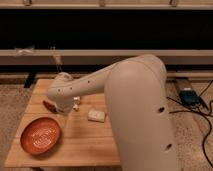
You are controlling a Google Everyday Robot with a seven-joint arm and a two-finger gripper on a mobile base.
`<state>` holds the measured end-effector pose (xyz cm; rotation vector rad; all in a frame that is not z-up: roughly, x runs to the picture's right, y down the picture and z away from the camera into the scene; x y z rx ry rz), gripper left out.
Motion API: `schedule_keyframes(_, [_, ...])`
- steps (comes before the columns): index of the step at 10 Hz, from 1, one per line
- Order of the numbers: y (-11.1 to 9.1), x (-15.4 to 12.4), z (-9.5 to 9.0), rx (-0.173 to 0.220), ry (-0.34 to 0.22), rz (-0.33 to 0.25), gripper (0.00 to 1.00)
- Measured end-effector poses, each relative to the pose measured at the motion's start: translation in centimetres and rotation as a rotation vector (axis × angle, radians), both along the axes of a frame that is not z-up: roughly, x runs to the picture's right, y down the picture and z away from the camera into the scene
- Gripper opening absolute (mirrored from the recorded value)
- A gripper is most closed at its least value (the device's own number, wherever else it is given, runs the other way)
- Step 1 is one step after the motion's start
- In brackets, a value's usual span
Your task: Drag the pepper across the table
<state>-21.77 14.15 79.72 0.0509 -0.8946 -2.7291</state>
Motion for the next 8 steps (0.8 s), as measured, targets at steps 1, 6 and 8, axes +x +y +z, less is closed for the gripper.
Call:
schedule_keyframes(1, [-0.4,-0.9,0.2,0.009,-0.008,-0.011,0.8])
schedule_keyframes(6, [-1.0,-4.7,0.3,0.042,-0.049,-0.075,0.49])
schedule_keyframes(8, [-0.9,-5.8,0.7,0.047,-0.054,-0.091,0.3])
